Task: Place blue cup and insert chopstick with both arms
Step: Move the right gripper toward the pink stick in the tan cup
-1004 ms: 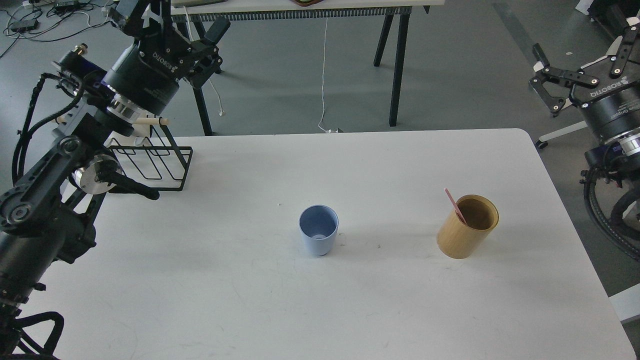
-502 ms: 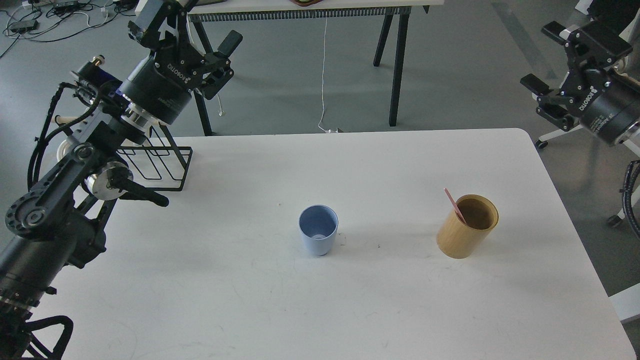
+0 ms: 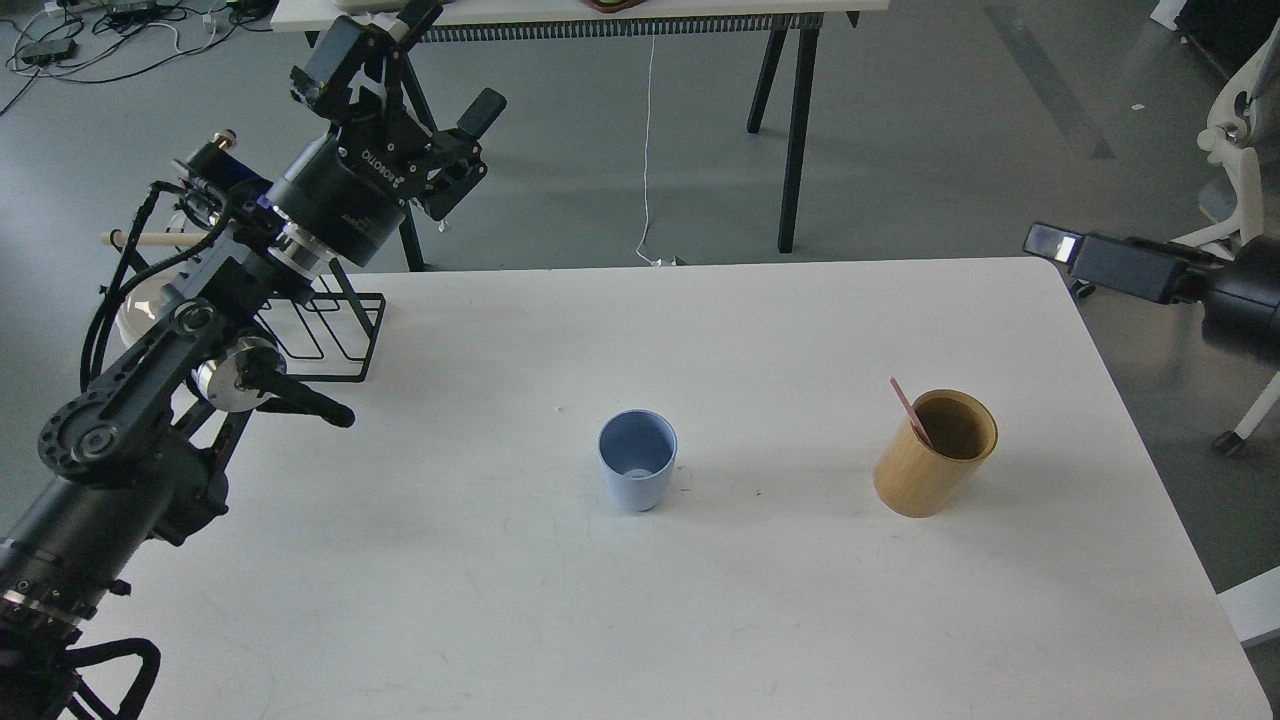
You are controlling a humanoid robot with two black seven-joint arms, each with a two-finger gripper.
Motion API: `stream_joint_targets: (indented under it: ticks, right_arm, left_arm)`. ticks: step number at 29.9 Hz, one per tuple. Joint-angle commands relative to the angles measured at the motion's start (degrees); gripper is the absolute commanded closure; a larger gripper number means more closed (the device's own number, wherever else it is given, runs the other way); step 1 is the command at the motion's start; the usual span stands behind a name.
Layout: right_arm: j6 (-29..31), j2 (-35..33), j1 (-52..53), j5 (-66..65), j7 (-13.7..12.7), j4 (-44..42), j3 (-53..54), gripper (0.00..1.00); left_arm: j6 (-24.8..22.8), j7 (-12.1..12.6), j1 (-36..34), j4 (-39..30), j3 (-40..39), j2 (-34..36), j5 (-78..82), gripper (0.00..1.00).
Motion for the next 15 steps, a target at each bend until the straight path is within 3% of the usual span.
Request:
stream_joint_targets:
  ticks: [1,5,15]
  right_arm:
    - [0.0,-1.68,-0.29,-7.04,2.86,1.77,-0.25,0.0]
    - [-0.17,-2.65,-0.37,-15.83,6.03,3.53,-2.0,0.0]
    - [-8.96,1.39,-0.37,-27.01,6.09,0.91,-10.35,0.0]
  left_arm:
    - [0.0,-0.02,0.0,0.75,0.05,-0.69,0.82,0.01]
    - [0.0,-0.02,0.09,1.02,0.05,-0.86,1.52,0.01]
    - [0.0,-0.11,0.17,2.07,0.75,-1.74,1.61,0.01]
